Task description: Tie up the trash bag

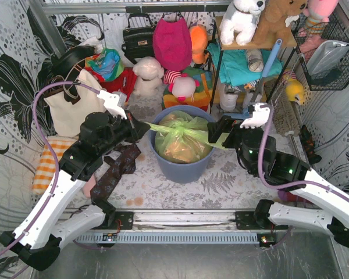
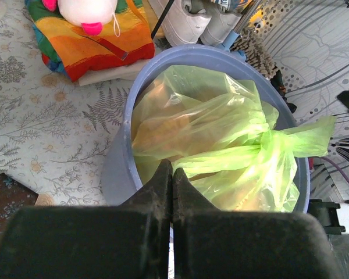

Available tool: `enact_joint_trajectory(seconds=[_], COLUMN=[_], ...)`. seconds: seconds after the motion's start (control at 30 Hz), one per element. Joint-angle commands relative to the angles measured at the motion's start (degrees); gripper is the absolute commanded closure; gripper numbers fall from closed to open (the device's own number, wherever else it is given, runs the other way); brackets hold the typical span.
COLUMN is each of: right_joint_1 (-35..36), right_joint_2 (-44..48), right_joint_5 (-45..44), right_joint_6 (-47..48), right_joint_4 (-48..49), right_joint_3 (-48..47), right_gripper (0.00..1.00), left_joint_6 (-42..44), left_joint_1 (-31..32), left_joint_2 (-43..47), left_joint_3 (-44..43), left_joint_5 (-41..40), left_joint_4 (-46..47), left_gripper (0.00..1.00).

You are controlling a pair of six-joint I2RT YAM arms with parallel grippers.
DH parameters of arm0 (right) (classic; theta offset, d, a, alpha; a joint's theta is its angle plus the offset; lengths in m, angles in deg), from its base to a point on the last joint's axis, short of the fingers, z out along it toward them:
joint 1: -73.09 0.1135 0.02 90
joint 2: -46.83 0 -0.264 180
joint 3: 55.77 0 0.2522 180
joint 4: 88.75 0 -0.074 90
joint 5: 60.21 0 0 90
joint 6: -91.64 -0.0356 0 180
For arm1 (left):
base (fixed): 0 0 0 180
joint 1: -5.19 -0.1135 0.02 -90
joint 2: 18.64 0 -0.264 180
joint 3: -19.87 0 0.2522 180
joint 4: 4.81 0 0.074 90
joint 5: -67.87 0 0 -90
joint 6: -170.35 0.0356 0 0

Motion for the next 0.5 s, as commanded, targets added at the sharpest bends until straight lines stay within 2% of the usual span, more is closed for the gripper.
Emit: enact_joint_trajectory(seconds=[0.0, 0.1, 0.47], right_joint_1=[-6.74, -12.48, -16.66], right_joint_2=[-1.63, -1.66, -1.09], right_joint_5=[12.31, 20.66, 33.66], right_joint_6=[-4.35, -5.05, -4.59], right_joint_4=[-5.78, -3.58, 0.92], right_joint_3=[-1.28, -0.11, 1.68], right_gripper=[0.03, 0.03, 0.03], left_joint_6=[0.91, 0.76, 0.16], left_joint_1=[-0.17, -0.19, -0.17], left_joint_2=[0.38, 0.10, 0.19], left_joint_3=[0.61, 0.91, 1.50], left_joint_5=[1.08, 1.59, 2.61], left_joint_4=[4.51, 5.08, 6.47], left_gripper=[1.00, 1.00, 1.00])
